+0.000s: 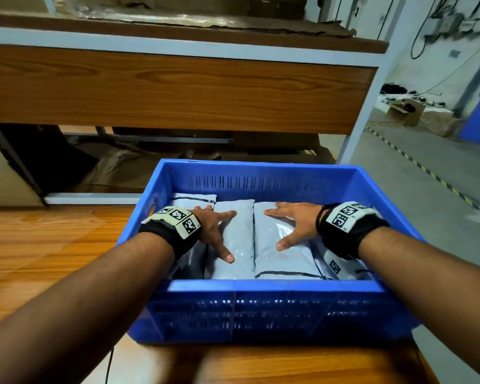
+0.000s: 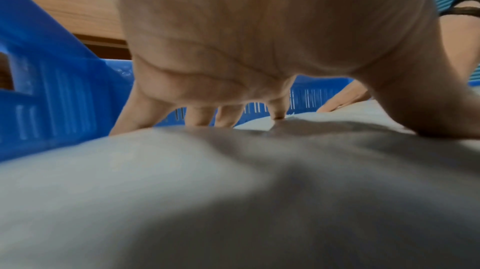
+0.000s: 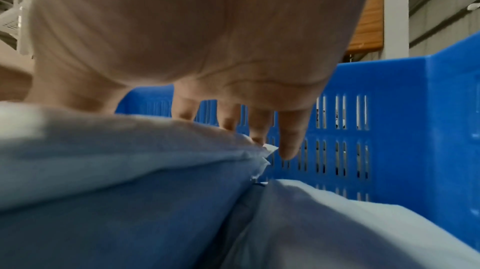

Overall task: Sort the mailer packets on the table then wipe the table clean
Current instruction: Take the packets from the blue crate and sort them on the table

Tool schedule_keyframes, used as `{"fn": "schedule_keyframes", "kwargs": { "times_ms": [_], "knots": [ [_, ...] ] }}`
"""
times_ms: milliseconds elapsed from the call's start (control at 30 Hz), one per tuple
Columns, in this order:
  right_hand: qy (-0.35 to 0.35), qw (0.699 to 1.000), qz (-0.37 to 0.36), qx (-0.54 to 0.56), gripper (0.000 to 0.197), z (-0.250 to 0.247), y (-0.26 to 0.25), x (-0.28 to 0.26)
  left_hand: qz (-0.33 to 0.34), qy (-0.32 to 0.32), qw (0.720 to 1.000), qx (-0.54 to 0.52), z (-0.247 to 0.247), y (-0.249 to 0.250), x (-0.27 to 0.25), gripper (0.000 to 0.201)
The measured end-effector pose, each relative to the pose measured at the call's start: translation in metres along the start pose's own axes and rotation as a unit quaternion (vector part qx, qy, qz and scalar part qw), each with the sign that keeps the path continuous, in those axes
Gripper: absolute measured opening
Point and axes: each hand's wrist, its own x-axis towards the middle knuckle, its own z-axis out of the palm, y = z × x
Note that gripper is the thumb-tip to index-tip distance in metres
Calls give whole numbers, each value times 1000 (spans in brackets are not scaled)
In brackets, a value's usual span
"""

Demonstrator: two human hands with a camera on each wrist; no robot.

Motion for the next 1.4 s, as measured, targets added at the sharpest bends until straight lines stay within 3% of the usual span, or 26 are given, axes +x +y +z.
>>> {"fn": "schedule_keyframes", "kwargs": {
  "times_ms": [100,200,333,467,533,633,733,833,933,967,1033,1133,1400],
  "knots": [
    [13,1000,-11,3,103,-5,1,-11,-14,4,1000,-26,-6,-4,-4,135],
    [-29,999,-19,-17,107,-4,3,-26,-38,-27,998,-40,-14,-8,-9,140],
    [-78,995,-18,-53,108,0,-2,-28,-65,-48,996,41,-7,8,-13,134],
    [-45,997,-45,-50,101,-19,-16,-23,-41,-26,999,-9,-18,4,-18,132],
    [-14,996,-74,-44,98,-25,-28,-17,-33,-22,999,-25,-21,-1,-22,116],
    [-21,995,-82,-61,100,-16,-46,1,-17,-50,998,-28,-9,-5,-20,69],
    [-42,992,-63,-105,103,-2,-56,18,-17,-59,998,-34,-2,-2,-19,51],
    [-30,990,-66,-119,103,2,-56,22,-45,-89,994,-41,-6,2,-20,51],
    [-32,992,-73,-96,102,1,-51,21,-50,-93,991,-87,-13,-1,-18,69],
    [-31,993,-75,-83,100,-1,-49,20,-50,-79,993,-72,-16,0,-19,76],
    [-11,994,-84,-62,94,-11,-46,17,-60,9,997,-39,-28,1,-23,76],
    [46,993,-90,-68,79,-40,-46,11,-13,114,991,-64,-50,-1,-39,62],
    [152,975,-142,-77,61,-123,-117,-20,-5,299,946,-126,-95,-54,-120,42]
  ]
}}
